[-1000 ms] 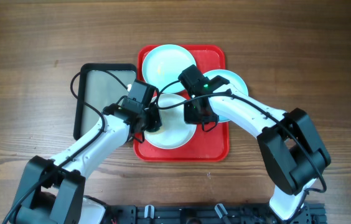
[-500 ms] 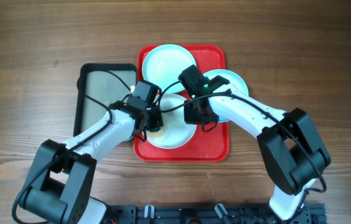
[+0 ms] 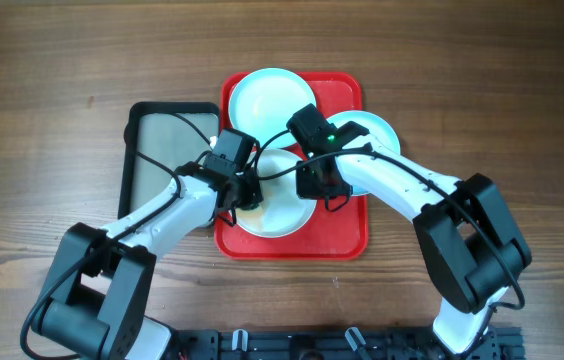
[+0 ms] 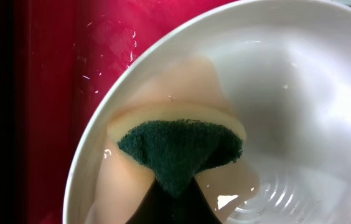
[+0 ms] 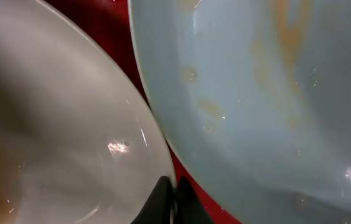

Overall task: Clean dirty plates on tray and stack at the side
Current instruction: 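Scrub the white plate with the sponge using the left gripper, then return the sponge to the black tray and release with left gripper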

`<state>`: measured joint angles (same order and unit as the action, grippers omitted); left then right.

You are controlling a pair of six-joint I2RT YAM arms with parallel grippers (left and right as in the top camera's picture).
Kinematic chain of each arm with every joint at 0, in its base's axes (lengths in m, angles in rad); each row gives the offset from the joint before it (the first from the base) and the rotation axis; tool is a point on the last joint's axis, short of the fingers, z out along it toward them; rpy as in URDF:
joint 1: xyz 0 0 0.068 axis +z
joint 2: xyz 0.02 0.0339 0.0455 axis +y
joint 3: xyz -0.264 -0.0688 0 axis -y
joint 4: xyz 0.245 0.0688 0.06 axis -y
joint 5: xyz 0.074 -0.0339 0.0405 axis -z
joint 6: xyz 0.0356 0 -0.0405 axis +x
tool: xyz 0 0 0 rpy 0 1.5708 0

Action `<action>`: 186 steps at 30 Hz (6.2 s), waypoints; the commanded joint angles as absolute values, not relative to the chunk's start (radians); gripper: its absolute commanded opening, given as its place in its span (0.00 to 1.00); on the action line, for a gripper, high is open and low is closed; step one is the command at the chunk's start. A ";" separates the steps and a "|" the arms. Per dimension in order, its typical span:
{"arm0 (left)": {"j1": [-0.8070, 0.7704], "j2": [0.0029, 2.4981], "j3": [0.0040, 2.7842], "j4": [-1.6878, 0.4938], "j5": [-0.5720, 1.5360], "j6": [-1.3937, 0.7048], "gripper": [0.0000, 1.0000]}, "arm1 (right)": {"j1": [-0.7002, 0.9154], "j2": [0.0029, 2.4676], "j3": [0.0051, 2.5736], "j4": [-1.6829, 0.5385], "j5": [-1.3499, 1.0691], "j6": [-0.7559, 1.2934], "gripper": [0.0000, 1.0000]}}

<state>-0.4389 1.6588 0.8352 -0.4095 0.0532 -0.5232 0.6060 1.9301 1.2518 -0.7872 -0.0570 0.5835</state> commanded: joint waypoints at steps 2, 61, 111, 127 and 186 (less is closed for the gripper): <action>-0.443 1.715 0.817 -0.407 0.039 -0.542 0.04 | 0.607 1.947 1.262 -0.785 -0.026 0.606 0.04; -0.454 1.834 0.817 -0.299 0.123 -0.906 0.04 | 0.607 1.947 1.262 -0.774 -0.030 0.606 0.04; -0.441 1.650 0.902 -0.473 0.001 -0.661 0.04 | 0.607 1.947 1.262 -0.763 -0.033 0.603 0.04; -0.508 1.833 0.902 -0.309 0.392 -0.661 0.04 | 0.607 1.947 1.262 -0.763 -0.033 0.603 0.05; -0.012 1.695 0.975 -0.556 -0.203 -0.242 0.52 | 0.609 1.947 1.261 -0.739 -0.033 0.606 0.04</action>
<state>-0.0181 1.6852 0.9623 -0.5598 -0.1974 -0.2478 0.5999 1.9301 1.2526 -0.7418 -0.0261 0.6052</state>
